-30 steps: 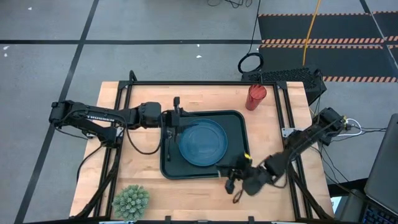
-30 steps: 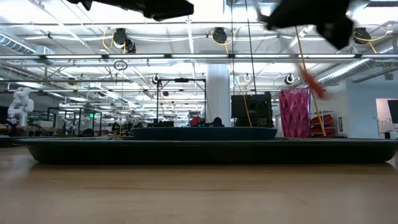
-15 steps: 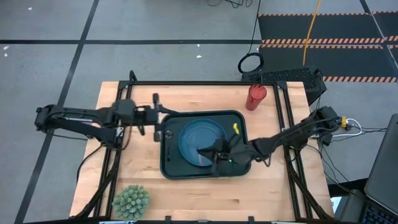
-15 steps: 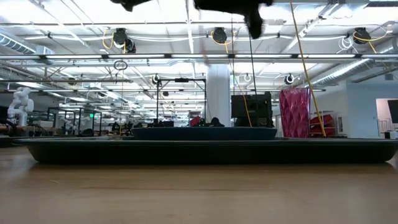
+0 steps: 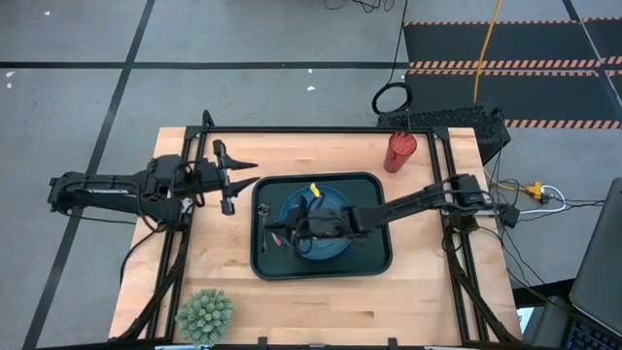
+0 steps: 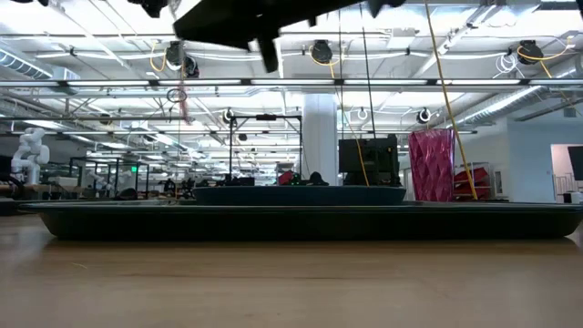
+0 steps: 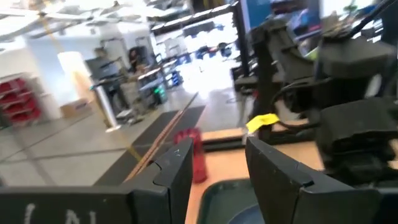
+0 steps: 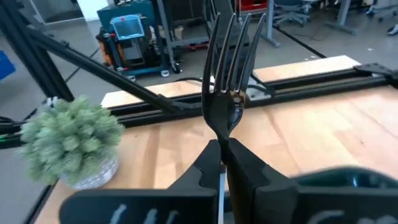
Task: Pick and place plate/cup/fork/spoon on tray
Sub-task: Put the orange fork between the black spoon and blue plate on the black tray
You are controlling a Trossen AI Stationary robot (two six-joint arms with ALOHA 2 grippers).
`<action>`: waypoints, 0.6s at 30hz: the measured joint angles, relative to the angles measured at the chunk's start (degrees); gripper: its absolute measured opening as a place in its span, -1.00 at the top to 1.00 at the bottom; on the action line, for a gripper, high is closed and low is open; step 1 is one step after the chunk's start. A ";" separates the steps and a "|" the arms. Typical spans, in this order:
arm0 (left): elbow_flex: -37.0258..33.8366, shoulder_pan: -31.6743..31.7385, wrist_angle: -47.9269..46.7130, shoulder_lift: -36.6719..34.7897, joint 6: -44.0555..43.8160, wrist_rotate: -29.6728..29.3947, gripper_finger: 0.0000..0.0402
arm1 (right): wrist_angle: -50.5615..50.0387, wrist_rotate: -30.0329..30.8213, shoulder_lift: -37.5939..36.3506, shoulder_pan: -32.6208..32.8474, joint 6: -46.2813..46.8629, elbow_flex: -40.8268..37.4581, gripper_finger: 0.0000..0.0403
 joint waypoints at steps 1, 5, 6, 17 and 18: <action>-0.01 -0.01 -0.85 -0.58 -0.01 -1.46 0.24 | -0.16 -0.54 1.01 -0.43 -0.57 1.01 1.00; 0.00 -0.11 -2.75 -2.40 -0.11 -3.11 0.24 | 0.77 -3.58 3.74 -2.00 -2.04 3.16 1.00; 0.00 -0.27 -2.84 -2.66 -0.13 -2.81 0.24 | 1.79 -4.75 4.22 -2.39 -2.06 3.16 1.00; 0.00 -3.41 -5.33 -7.33 -0.36 -2.58 0.24 | 7.09 -13.98 6.93 -4.70 -7.31 3.22 0.99; 0.00 -3.63 -5.40 -7.37 -0.37 -2.58 0.24 | 7.71 -16.10 6.90 -4.97 -8.08 3.22 0.99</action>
